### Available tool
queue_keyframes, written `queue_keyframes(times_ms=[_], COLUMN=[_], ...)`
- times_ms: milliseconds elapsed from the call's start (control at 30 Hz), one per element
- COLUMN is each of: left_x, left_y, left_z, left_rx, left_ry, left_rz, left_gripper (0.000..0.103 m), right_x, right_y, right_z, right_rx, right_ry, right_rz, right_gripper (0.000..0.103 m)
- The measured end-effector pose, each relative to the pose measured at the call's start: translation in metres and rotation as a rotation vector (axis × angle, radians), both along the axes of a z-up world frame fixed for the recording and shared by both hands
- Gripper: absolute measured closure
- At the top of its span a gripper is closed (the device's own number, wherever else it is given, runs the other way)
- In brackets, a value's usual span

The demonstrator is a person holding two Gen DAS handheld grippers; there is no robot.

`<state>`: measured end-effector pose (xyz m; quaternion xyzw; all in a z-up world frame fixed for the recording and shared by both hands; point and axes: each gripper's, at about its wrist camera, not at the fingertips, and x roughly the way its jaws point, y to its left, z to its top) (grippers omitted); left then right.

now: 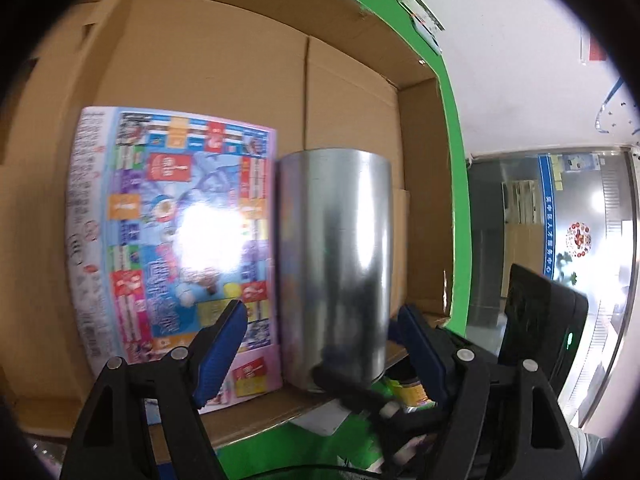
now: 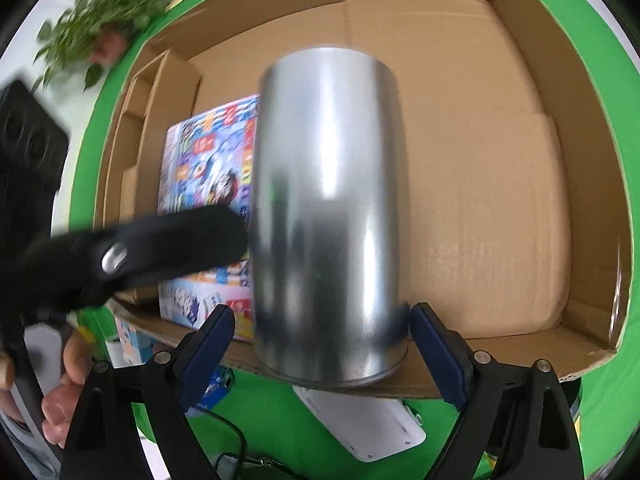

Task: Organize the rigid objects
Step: 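Lift the silver cylinder with both grippers and carry it over the large box, then lower the cylinder beside the game box and open both grippers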

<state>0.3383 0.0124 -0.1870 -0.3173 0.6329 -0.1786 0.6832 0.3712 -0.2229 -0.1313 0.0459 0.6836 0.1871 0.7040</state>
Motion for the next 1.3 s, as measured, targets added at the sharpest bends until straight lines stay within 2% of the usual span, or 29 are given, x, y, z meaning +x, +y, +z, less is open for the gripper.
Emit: queue_keyframes(times_ms=[67, 133, 233, 333, 400, 433, 500, 567, 700, 800, 833, 900, 933, 967, 1033, 1067, 1100, 1133, 1167, 1233, 1300], left_x=[-0.006, -0.012, -0.013, -0.025, -0.037, -0.044, -0.053, -0.060, -0.072, -0.083, -0.085, -0.091, -0.091, -0.097, -0.108, -0.112, -0.113, -0.117, -0.122, -0.132, -0.139], left_y=[0.009, 0.017, 0.035, 0.037, 0.036, 0.037, 0.038, 0.036, 0.027, 0.016, 0.009, -0.005, -0.012, -0.018, -0.024, -0.028, -0.032, -0.037, -0.040, -0.050, -0.058], left_z=[0.000, 0.002, 0.008, 0.031, 0.049, 0.061, 0.078, 0.094, 0.116, 0.123, 0.125, 0.124, 0.124, 0.125, 0.129, 0.130, 0.129, 0.129, 0.130, 0.130, 0.121], left_rx=[0.000, 0.002, 0.046, 0.201, 0.316, 0.403, 0.486, 0.534, 0.569, 0.650, 0.667, 0.659, 0.656, 0.657, 0.631, 0.612, 0.608, 0.622, 0.633, 0.643, 0.674], left_ry=[0.002, -0.010, -0.047, -0.146, -0.218, -0.255, -0.314, -0.349, -0.385, -0.395, -0.408, -0.411, -0.395, -0.379, -0.361, -0.343, -0.319, -0.292, -0.294, -0.282, -0.182], left_rz=[0.018, 0.029, 0.041, 0.083, 0.125, 0.151, 0.170, 0.173, 0.147, 0.143, 0.138, 0.087, 0.067, 0.054, 0.063, 0.074, 0.089, 0.117, 0.138, 0.160, 0.163], left_gripper=[0.026, 0.026, 0.026, 0.026, 0.025, 0.025, 0.024, 0.024, 0.024, 0.026, 0.032, 0.092, 0.097, 0.097, 0.093, 0.072, 0.035, 0.021, 0.017, 0.017, 0.017], right_x=[0.003, 0.005, 0.003, -0.001, -0.002, -0.008, -0.014, -0.021, -0.045, -0.065, -0.071, -0.085, -0.094, -0.102, -0.117, -0.122, -0.126, -0.131, -0.134, -0.135, -0.133], right_y=[-0.003, 0.004, 0.016, 0.021, 0.018, 0.013, 0.004, -0.004, -0.007, -0.022, -0.032, -0.044, -0.049, -0.060, -0.083, -0.093, -0.108, -0.121, -0.135, -0.162, -0.184], right_z=[0.000, -0.002, 0.000, 0.003, 0.008, 0.011, 0.032, 0.057, 0.095, 0.118, 0.125, 0.136, 0.140, 0.143, 0.147, 0.147, 0.145, 0.144, 0.142, 0.132, 0.113], right_rx=[0.013, -0.021, -0.063, -0.079, -0.061, -0.062, -0.077, -0.066, -0.045, -0.043, -0.037, -0.019, -0.016, -0.009, -0.010, -0.014, -0.020, -0.028, -0.035, -0.043, -0.058], right_ry=[-0.006, -0.011, -0.047, -0.059, -0.066, -0.087, -0.184, -0.266, -0.364, -0.412, -0.415, -0.425, -0.435, -0.448, -0.463, -0.466, -0.466, -0.464, -0.466, -0.448, -0.398], right_rz=[-0.004, 0.038, 0.101, 0.130, 0.098, 0.078, 0.043, 0.025, 0.047, 0.048, 0.047, 0.036, 0.027, 0.016, -0.011, -0.020, -0.037, -0.052, -0.072, -0.079, -0.045], right_gripper=[0.018, 0.023, 0.023, 0.022, 0.022, 0.017, 0.007, 0.001, 0.001, 0.001, 0.001, 0.004, 0.010, 0.015, 0.014, 0.012, 0.009, 0.000, 0.000, 0.000, 0.001])
